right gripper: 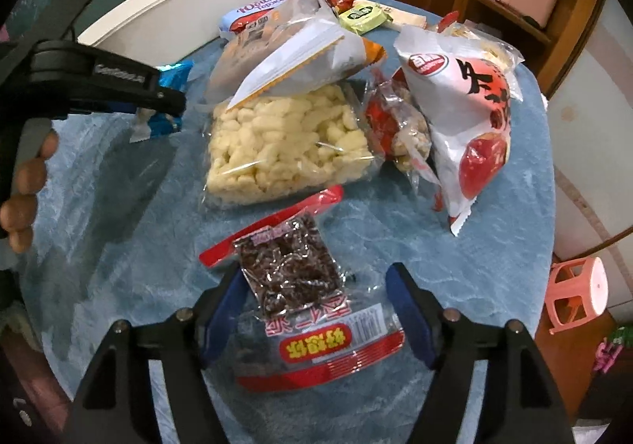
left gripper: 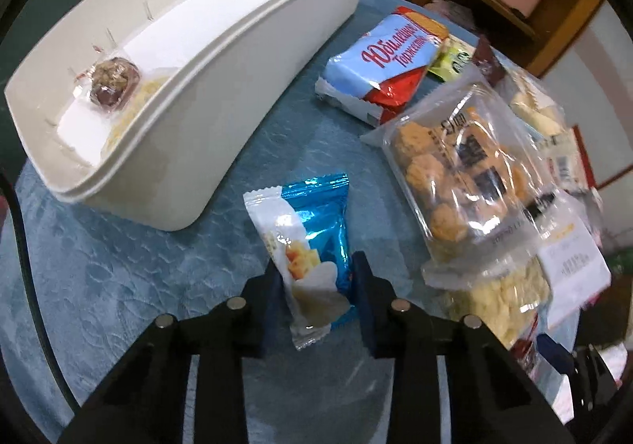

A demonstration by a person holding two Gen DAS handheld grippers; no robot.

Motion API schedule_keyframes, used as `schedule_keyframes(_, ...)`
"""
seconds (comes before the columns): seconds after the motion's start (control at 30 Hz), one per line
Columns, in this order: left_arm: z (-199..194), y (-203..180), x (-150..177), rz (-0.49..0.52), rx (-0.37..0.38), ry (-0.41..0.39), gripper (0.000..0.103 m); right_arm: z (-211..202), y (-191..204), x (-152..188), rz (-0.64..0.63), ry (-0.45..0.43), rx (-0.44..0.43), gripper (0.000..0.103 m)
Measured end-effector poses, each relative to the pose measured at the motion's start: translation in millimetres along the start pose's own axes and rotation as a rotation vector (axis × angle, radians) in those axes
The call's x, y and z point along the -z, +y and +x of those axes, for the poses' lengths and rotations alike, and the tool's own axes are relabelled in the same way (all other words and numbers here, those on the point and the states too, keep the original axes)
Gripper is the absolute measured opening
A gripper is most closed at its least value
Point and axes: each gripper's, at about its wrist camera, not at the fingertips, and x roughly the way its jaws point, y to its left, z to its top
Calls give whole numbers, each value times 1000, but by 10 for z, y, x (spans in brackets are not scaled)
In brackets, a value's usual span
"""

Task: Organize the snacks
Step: 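Grasp the blue-wrapped cake with left tool while right tool grasps the red-trimmed bean bag, then lower both snacks into the white tray and open both tools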

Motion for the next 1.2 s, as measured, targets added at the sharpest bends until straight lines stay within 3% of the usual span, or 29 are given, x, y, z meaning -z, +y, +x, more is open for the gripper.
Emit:
schedule_keyframes(0.1, -75, 97, 74, 17, 57, 20, 30, -47, 65, 9, 14, 5, -1, 48)
schedule_keyframes(0.3, -372, 132, 231, 121, 117, 20, 29, -175, 148, 47, 79, -2, -7, 45)
schedule_keyframes(0.5, -1053, 115, 336, 276, 116, -104, 29, -612, 344, 29, 118, -93, -34, 45)
schedule_keyframes(0.73, -1886, 369, 78, 368, 105, -248, 29, -1295, 738, -260, 107, -232, -35, 45)
schedule_keyframes(1.0, -2735, 818, -563, 402, 36, -421, 29, -2000, 1035, -1047, 150, -382, -68, 45)
schedule_keyframes(1.2, -2979, 1051, -1048, 402, -14, -511, 30, -2199, 1208, -1834, 191, -449, -59, 45)
